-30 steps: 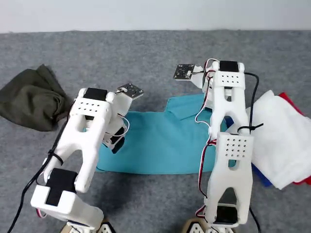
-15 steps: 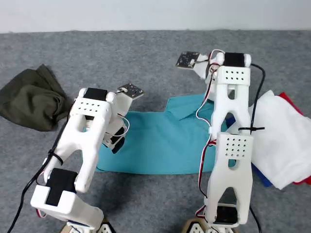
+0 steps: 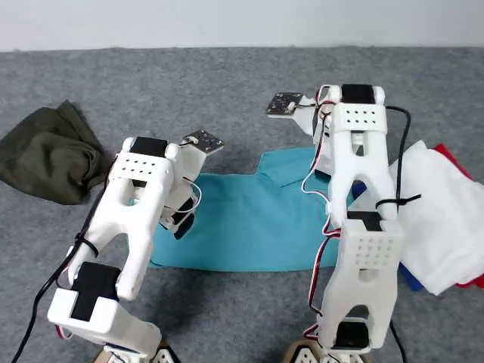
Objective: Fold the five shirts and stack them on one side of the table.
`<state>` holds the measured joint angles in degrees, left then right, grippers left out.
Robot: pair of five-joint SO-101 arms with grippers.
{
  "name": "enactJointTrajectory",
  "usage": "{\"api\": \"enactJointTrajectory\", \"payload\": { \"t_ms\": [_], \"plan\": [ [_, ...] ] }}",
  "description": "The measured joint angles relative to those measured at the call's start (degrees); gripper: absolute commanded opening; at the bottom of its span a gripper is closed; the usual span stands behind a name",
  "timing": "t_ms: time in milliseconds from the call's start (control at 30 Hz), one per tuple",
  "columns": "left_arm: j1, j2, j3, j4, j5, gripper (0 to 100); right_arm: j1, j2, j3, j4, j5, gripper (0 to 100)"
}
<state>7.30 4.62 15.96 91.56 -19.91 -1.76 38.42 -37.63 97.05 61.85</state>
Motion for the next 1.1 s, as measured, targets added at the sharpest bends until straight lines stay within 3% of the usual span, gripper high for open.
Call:
{"api": "enactJointTrajectory", "payload": {
  "t_ms": [67, 200, 467, 600, 933, 1100],
  "plan": [
    [0.0, 0.0, 0.0, 0.0, 0.0, 10, -0.18, 0.7, 0.7, -3.08, -1.32, 28.0],
    [0.0, 0.0, 0.0, 0.0, 0.0, 10, -0.26, 4.57, 1.05, -10.2, -1.85, 26.1],
    [0.0, 0.0, 0.0, 0.0, 0.0, 10, 0.0, 10.81, 0.88, -19.25, 3.34, 1.0],
    [0.0, 0.0, 0.0, 0.0, 0.0, 10, 0.0, 10.99, 0.18, -19.25, 4.22, 0.8],
    [0.0, 0.0, 0.0, 0.0, 0.0, 10, -1.32, 11.25, -12.84, 1.93, 4.22, 1.5],
    [0.0, 0.0, 0.0, 0.0, 0.0, 10, -1.23, 12.04, -14.42, 3.25, 1.41, 1.0]
  ]
}}
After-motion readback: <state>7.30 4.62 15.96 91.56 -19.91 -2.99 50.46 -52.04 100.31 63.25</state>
